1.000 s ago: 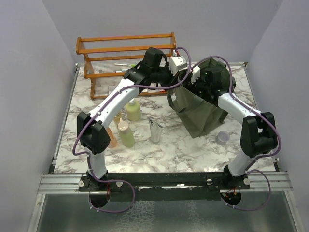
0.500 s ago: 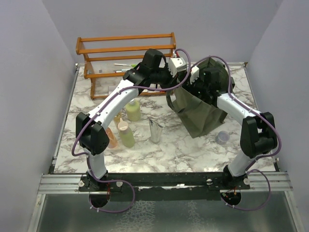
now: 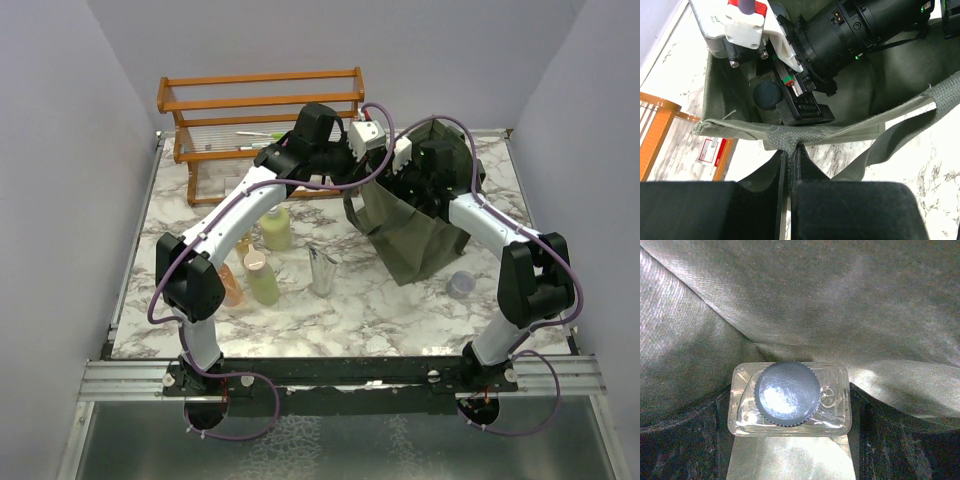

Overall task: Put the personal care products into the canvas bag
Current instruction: Place the care product in the canvas bag.

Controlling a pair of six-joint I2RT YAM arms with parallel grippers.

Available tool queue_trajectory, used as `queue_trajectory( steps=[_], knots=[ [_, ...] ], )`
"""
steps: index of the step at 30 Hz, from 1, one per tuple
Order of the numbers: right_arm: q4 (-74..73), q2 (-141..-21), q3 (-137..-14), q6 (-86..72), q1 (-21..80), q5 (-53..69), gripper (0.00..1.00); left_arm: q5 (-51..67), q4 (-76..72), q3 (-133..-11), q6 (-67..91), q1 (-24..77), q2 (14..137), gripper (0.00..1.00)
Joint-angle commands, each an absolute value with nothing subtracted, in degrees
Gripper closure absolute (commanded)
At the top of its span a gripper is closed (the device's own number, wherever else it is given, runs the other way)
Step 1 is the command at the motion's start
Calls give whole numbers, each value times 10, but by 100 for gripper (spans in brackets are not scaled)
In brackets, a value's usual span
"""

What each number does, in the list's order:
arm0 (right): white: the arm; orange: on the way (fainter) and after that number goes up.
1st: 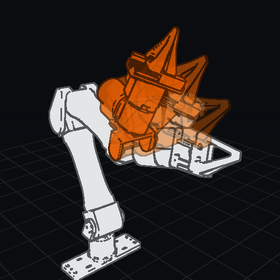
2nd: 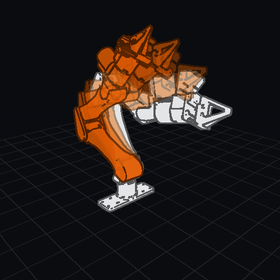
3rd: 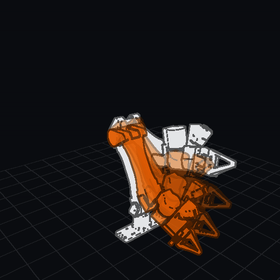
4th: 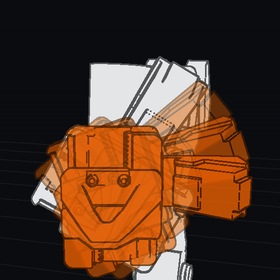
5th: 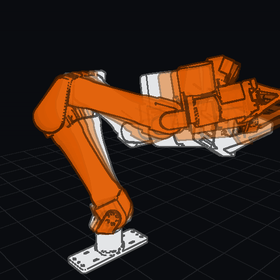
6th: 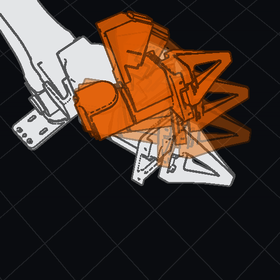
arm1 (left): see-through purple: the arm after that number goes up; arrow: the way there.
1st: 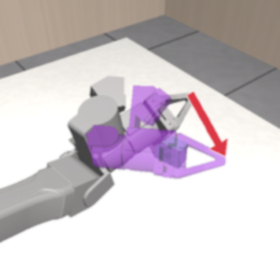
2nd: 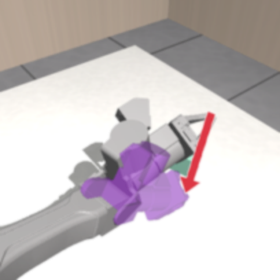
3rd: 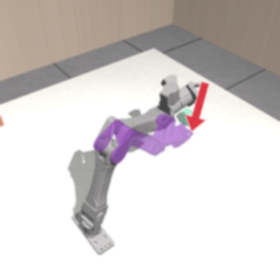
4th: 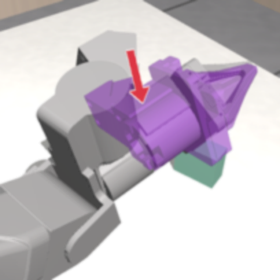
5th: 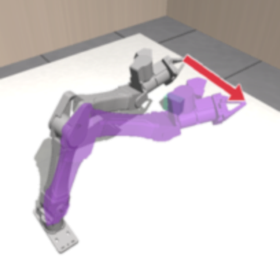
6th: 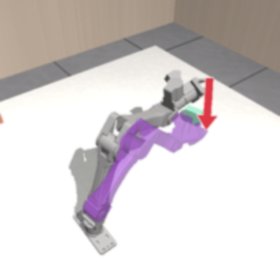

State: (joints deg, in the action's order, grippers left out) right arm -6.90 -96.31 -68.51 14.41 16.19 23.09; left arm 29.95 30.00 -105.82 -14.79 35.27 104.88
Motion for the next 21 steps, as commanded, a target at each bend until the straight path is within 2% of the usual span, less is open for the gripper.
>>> queue_trajectory(
  steps=[1, 11, 21],
  knots=[
    [-80, -947, -696, 135, 166, 211, 30, 280, 294, -1046, -156, 352, 1030, 100],
    [-90, -941, -704, 132, 165, 211, 18, 280, 289, -1045, -153, 352, 1030, 100],
    [-100, -939, -717, 129, 165, 208, 14, 281, 286, -1044, -151, 352, 1028, 100]
  ],
)
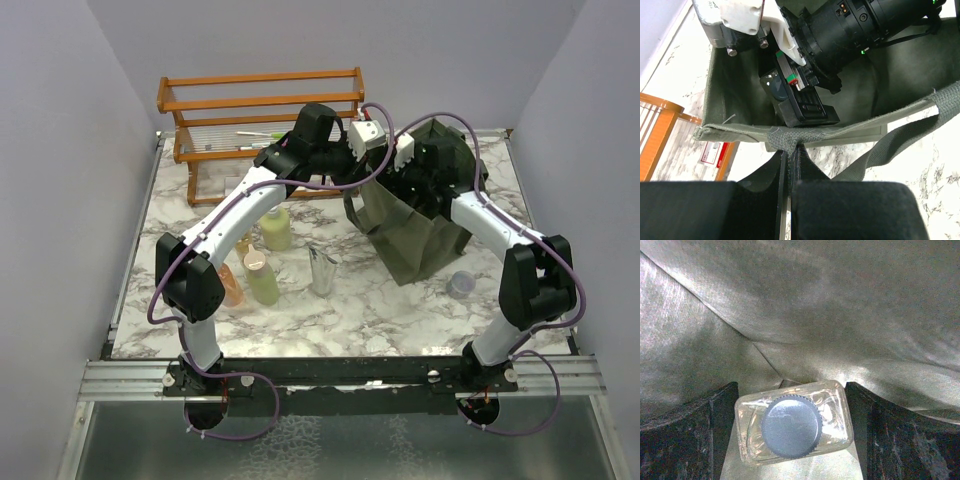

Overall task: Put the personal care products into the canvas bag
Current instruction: Place the care product in the canvas bag.

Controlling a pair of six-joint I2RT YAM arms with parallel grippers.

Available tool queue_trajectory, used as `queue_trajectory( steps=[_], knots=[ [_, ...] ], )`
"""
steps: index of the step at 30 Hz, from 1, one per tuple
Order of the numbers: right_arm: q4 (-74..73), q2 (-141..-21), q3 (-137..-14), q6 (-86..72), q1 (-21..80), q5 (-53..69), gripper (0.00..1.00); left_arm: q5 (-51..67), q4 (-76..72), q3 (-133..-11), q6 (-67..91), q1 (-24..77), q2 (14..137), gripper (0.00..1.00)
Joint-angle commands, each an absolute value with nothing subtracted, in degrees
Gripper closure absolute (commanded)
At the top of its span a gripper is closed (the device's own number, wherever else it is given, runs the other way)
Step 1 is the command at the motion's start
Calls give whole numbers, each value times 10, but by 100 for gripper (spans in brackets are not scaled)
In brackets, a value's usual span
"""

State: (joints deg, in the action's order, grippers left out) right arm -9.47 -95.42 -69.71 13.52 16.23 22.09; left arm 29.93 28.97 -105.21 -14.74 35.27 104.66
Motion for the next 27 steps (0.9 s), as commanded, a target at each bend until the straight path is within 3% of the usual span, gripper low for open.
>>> queue_trajectory(
  steps=[1, 27],
  knots=[
    [-101, -938, -719, 128, 165, 207, 13, 281, 286, -1043, -151, 352, 1028, 100],
    [-156, -897, -806, 113, 165, 193, 8, 278, 276, -1039, -140, 352, 1025, 100]
  ],
)
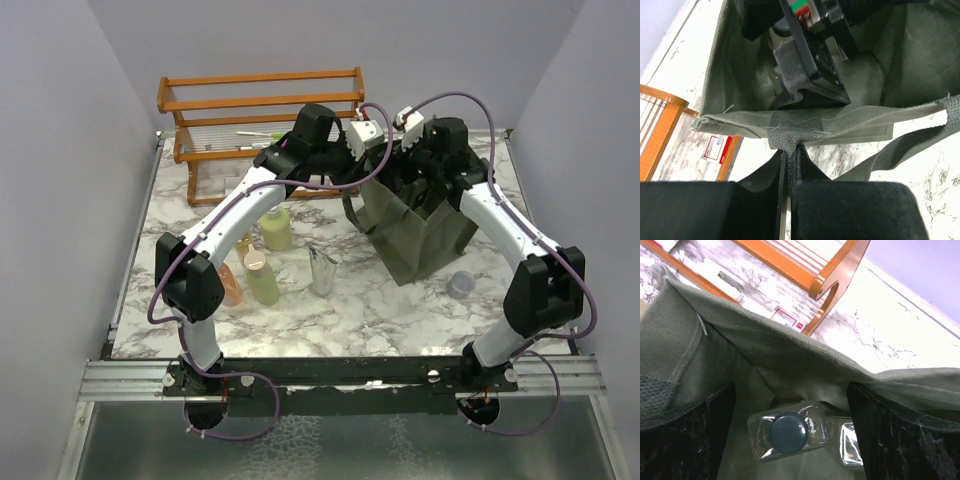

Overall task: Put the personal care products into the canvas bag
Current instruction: Place the care product in the canvas bag.

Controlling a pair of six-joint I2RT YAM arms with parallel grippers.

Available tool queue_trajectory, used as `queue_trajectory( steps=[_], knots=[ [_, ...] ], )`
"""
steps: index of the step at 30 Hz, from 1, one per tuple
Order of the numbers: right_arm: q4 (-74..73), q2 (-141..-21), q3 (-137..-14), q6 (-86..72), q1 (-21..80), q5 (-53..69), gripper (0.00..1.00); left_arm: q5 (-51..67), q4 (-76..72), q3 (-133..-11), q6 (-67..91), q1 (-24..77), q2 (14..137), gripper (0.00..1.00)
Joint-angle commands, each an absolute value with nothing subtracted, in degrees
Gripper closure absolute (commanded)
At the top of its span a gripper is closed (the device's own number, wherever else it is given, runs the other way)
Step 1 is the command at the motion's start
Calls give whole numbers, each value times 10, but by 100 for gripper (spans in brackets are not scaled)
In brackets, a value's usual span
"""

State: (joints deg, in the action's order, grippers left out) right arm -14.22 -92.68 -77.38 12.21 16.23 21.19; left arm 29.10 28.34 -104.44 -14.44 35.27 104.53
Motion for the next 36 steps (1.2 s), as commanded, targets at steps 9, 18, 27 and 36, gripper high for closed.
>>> queue_trajectory(
  steps=[9, 18, 27, 36],
  knots=[
    [-172, -878, -839, 112, 160, 168, 8, 277, 273, -1034, -138, 352, 1021, 100],
    [-194, -846, -888, 111, 151, 151, 8, 275, 273, -1042, -133, 352, 1020, 98],
    [-251, -819, -925, 134, 151, 185, 8, 282, 291, -1061, -139, 352, 1003, 66],
    [-322, -791, -945, 178, 151, 306, 8, 259, 335, -1072, -179, 350, 948, 32]
  ],
)
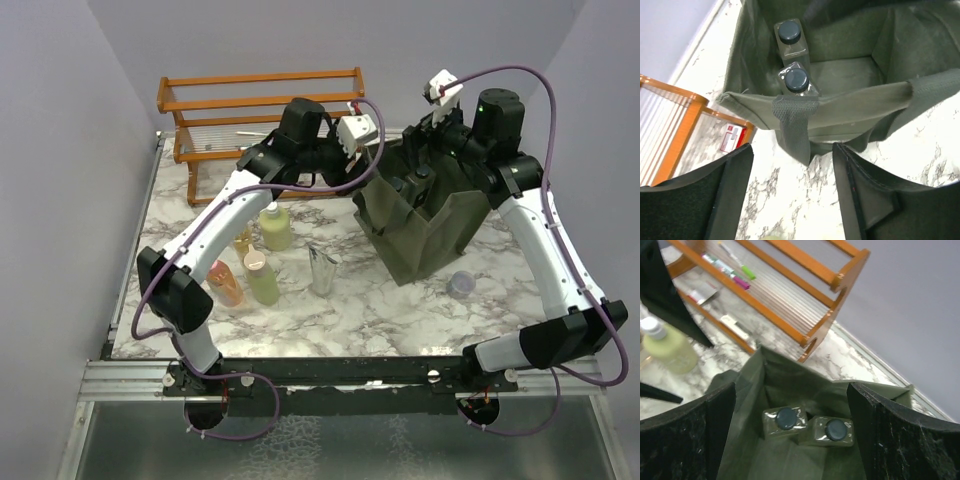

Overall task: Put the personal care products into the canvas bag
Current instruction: Place the care product in the canvas bag, then pick up the care product from the center of the board.

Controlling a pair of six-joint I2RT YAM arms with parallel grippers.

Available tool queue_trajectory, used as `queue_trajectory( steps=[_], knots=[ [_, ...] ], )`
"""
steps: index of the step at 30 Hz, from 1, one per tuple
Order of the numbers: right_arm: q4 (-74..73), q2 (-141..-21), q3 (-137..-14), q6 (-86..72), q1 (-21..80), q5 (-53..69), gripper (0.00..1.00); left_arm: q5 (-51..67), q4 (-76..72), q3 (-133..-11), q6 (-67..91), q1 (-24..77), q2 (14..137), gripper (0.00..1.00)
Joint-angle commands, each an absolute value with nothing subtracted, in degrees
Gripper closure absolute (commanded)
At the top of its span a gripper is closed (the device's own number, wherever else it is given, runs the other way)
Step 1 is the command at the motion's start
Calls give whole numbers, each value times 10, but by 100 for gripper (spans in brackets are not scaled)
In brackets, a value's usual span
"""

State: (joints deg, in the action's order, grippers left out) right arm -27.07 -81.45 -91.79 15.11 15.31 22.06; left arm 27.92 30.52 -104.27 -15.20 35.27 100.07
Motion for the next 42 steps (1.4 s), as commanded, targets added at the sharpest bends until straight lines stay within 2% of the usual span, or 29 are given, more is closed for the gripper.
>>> queue_trajectory(
  steps=[1, 7, 12, 23, 30, 42],
  knots=[
    [-331, -789, -953, 181, 151, 324, 8, 255, 344, -1073, -185, 348, 942, 31],
    [-392, -801, -993, 199, 155, 413, 8, 233, 383, -1041, -203, 307, 890, 30],
    [-411, -807, -1008, 232, 186, 459, 8, 222, 397, -977, -201, 234, 841, 29],
    [-420, -900, -1041, 255, 365, 456, 9, 231, 336, -868, -90, 22, 763, 29],
    [-355, -994, -1052, 212, 445, 375, 10, 217, 309, -867, -41, -46, 761, 29],
    [-275, -1155, -1116, 142, 460, 265, 15, 209, 295, -873, -35, -63, 751, 28]
  ],
)
